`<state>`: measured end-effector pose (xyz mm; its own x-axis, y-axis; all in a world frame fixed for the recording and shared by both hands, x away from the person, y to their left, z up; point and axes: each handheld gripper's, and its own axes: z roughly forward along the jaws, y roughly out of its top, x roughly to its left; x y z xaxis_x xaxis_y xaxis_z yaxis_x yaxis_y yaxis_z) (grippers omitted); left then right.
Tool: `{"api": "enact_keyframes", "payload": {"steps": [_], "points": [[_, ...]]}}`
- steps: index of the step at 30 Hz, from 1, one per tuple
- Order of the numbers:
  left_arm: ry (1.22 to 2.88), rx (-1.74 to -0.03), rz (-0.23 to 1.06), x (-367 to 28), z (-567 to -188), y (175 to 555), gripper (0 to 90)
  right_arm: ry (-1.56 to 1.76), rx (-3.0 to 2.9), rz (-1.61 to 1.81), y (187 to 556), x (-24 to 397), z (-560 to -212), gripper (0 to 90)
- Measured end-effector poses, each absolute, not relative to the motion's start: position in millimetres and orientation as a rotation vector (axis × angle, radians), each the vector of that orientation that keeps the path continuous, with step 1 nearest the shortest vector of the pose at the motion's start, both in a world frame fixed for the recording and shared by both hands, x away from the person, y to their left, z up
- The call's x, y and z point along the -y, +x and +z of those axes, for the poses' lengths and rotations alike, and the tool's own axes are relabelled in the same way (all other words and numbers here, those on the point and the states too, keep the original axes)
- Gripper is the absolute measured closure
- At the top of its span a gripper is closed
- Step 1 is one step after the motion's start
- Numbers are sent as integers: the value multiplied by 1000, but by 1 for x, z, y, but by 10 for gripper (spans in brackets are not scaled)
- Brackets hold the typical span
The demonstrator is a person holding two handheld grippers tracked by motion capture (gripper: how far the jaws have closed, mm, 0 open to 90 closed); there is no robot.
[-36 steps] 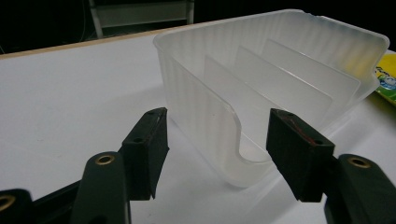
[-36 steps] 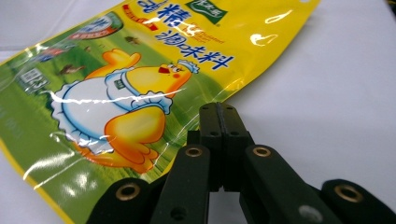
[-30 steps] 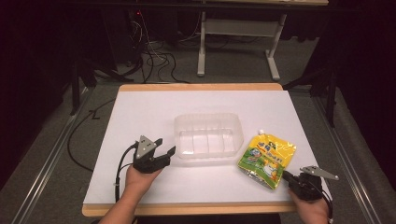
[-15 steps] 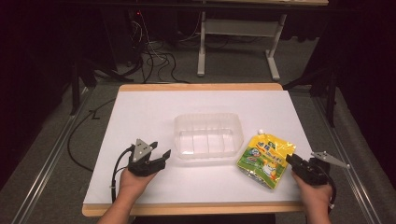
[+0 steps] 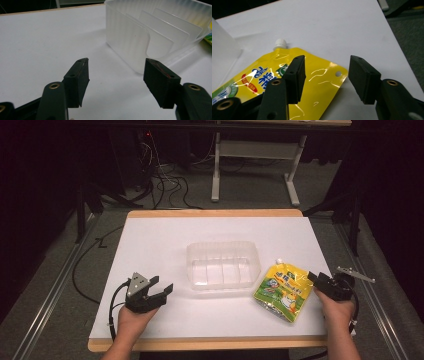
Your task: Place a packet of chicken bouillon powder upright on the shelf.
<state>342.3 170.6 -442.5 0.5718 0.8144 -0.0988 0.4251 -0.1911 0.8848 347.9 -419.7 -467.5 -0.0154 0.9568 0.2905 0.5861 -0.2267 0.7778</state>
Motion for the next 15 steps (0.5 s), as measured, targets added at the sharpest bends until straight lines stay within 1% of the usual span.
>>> {"api": "enact_keyframes", "payload": {"steps": [5, 15], "points": [[1805, -1022, 492, -172, -442, 341, 348, 1920, -1584, 1172, 356, 430, -474, 442], [1831, -1005, 495, -169, -444, 340, 346, 1985, -1606, 1243, 361, 435, -478, 447]]}}
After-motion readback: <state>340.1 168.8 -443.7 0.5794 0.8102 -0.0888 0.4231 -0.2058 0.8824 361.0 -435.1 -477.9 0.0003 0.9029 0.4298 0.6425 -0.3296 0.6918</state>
